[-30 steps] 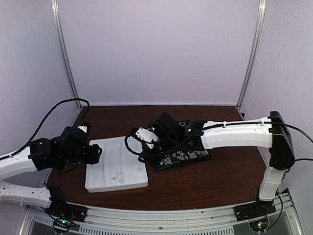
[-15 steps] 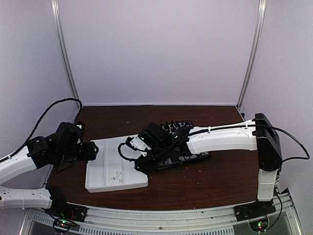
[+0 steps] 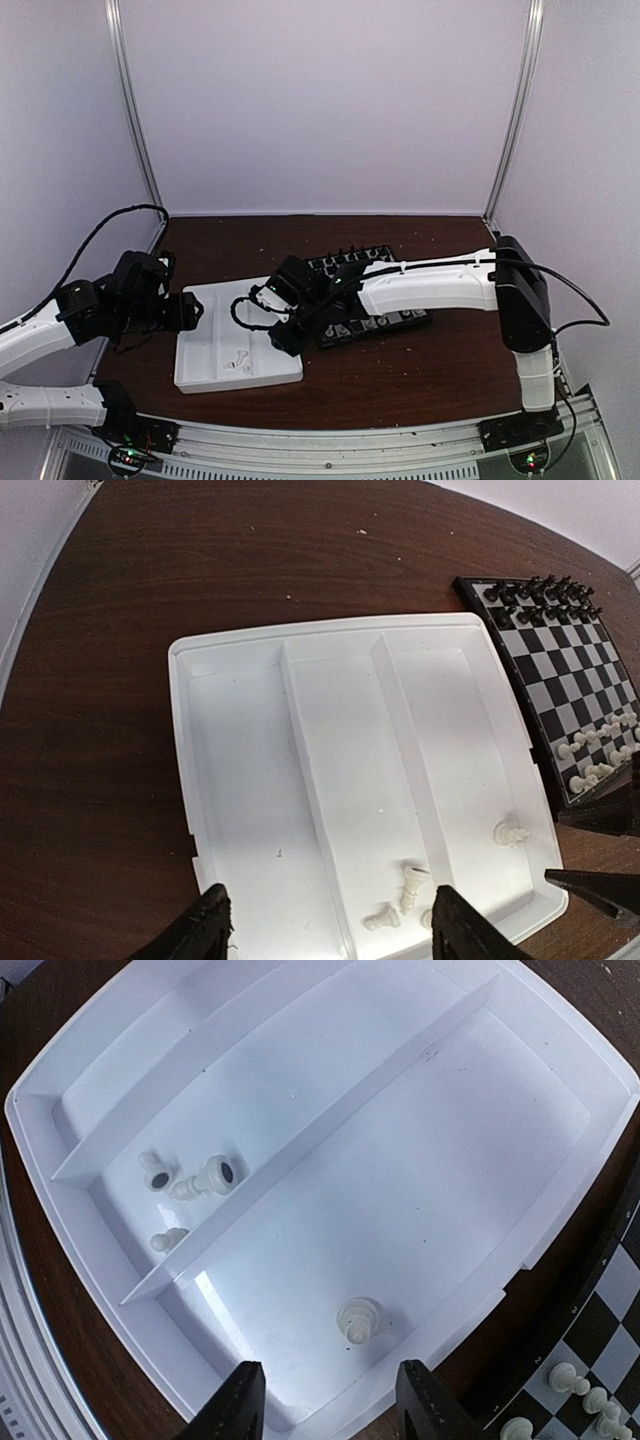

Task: Set up the chess pieces on the board
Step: Pick up the chess piece from the storage box, then place the chess piece on the chessboard.

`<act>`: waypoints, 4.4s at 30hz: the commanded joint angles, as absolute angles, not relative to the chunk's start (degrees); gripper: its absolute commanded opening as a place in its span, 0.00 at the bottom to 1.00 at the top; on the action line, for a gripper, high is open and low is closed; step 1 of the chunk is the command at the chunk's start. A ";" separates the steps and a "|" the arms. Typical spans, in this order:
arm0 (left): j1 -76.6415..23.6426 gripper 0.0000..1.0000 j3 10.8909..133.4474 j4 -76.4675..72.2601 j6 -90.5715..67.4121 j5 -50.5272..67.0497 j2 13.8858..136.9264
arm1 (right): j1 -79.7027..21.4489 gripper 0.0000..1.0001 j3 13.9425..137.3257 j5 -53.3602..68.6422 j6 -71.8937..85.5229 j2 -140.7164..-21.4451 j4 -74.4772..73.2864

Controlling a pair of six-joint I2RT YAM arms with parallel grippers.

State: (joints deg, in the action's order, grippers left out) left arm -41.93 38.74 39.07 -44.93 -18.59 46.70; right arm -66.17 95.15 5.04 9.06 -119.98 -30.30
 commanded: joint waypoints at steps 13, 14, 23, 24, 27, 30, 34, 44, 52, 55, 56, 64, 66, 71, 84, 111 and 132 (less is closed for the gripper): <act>-41.40 0.69 38.32 38.90 -44.65 -18.34 46.45 | -66.61 0.30 102.30 0.37 5.98 -126.59 -35.64; -41.40 0.69 38.40 38.79 -44.54 -18.34 46.66 | -66.67 0.30 102.30 0.29 5.91 -126.72 -35.86; -41.32 0.69 38.93 38.43 -44.08 -18.05 48.58 | -66.63 0.27 102.69 0.26 5.72 -128.17 -36.12; -41.31 0.69 38.87 38.41 -44.02 -18.09 48.52 | -66.62 0.27 102.80 0.26 5.71 -128.41 -36.15; -41.31 0.69 38.93 38.41 -43.95 -18.19 48.46 | -66.65 0.26 103.41 0.26 5.63 -129.05 -36.17; -41.28 0.69 38.92 38.49 -43.86 -18.19 48.56 | -66.64 0.24 103.86 0.26 5.43 -129.72 -36.36; -41.22 0.69 38.85 38.65 -43.93 -18.23 48.49 | -66.61 0.22 104.64 0.26 5.20 -130.49 -36.71; -40.96 0.69 38.85 38.76 -43.67 -18.28 48.60 | -66.63 0.09 104.55 0.27 5.19 -129.44 -35.85; -40.87 0.69 39.19 38.83 -43.29 -18.28 48.95 | -66.62 0.06 103.55 1.31 5.02 -127.18 -33.80; -40.85 0.69 39.23 38.85 -43.32 -18.28 49.06 | -66.62 0.06 103.08 2.02 4.76 -125.93 -32.89; -40.83 0.69 39.28 38.89 -43.33 -18.26 49.11 | -66.62 0.06 102.95 2.16 4.63 -125.45 -32.68; -40.78 0.69 39.70 39.29 -43.33 -18.15 49.05 | -66.64 0.06 100.85 1.04 3.57 -120.38 -31.03; -40.78 0.69 39.81 39.25 -43.36 -18.13 49.15 | -66.62 0.06 100.16 0.89 3.28 -118.73 -30.54; -40.78 0.69 40.05 39.20 -43.50 -17.75 49.69 | -66.62 0.06 96.90 0.56 2.92 -114.04 -27.45; -40.78 0.68 39.95 38.10 -44.21 -16.27 50.48 | -66.23 0.02 90.46 -8.44 2.57 -105.89 -26.54; -40.78 0.68 39.38 37.09 -44.84 -14.51 51.46 | -57.17 0.02 74.70 -11.00 10.07 -99.33 -28.61; -40.78 0.68 39.50 36.74 -44.65 -14.25 52.87 | -54.01 0.03 71.29 -6.42 12.83 -104.29 -26.34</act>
State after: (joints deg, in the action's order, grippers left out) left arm -41.21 38.79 39.05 -44.25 -14.74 52.38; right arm -54.02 72.29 -6.61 12.03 -103.22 -27.99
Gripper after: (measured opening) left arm 0.678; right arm 0.083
